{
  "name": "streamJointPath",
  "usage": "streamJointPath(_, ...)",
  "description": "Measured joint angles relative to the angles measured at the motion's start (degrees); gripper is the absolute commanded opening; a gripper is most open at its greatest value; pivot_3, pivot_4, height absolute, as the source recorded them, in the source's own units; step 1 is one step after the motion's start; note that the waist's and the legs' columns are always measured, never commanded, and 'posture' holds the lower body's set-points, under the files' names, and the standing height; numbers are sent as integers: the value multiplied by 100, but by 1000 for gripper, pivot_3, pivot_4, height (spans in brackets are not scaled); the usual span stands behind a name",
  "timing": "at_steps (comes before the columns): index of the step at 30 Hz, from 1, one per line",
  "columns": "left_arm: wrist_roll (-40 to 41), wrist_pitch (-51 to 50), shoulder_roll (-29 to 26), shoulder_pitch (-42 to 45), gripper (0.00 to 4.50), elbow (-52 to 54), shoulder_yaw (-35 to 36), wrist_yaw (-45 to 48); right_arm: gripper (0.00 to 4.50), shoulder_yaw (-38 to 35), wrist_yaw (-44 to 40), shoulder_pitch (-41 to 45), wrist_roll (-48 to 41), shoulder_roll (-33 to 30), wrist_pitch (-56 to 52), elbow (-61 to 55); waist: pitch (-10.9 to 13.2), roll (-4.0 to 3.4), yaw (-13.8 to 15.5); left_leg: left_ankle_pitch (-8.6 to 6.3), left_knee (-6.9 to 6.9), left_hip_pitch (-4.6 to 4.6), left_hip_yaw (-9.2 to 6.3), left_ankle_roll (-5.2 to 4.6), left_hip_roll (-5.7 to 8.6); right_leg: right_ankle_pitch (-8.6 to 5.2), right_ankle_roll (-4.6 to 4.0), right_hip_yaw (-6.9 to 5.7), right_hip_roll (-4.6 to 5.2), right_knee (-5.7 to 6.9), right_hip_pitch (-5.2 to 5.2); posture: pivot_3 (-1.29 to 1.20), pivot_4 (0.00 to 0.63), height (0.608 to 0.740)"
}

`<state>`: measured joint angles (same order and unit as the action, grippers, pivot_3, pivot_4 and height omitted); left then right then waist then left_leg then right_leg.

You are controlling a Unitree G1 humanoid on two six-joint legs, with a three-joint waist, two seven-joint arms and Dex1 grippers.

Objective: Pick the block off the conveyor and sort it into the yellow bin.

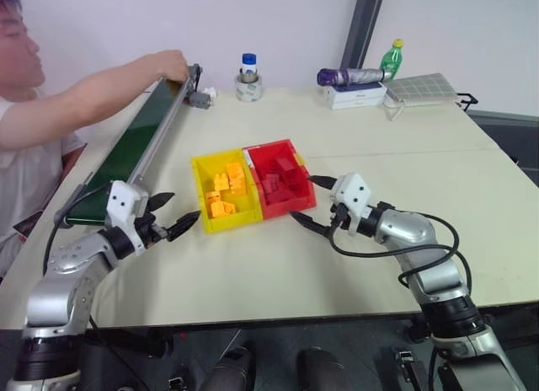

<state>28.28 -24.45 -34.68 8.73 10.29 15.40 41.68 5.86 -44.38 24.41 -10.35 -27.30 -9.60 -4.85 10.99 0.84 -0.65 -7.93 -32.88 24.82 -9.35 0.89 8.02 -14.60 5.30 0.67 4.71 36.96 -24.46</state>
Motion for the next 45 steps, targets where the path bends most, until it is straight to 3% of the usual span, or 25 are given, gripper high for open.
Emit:
streamJointPath(12,52,325,50,105,4445,-21,332,-117,4500,5,-49,28,1,62,21,0,1,-1,-7,-1,0,5,2,-2,0,1,-1,-1,0,-4,-6,0,150,740)
streamJointPath(35,101,461,212,199,4445,-66,341,-175,4500,46,-50,28,10,160,22,0,1,-1,-7,-1,0,5,3,-2,0,1,-1,-1,0,-4,-6,0,150,740)
streamJointPath(45,-401,794,370,627,4445,-689,883,-1691,4500,69,-59,34,11,229,48,2,0,0,3,-1,-1,5,2,-2,2,3,3,-1,-1,-3,-6,0,150,740)
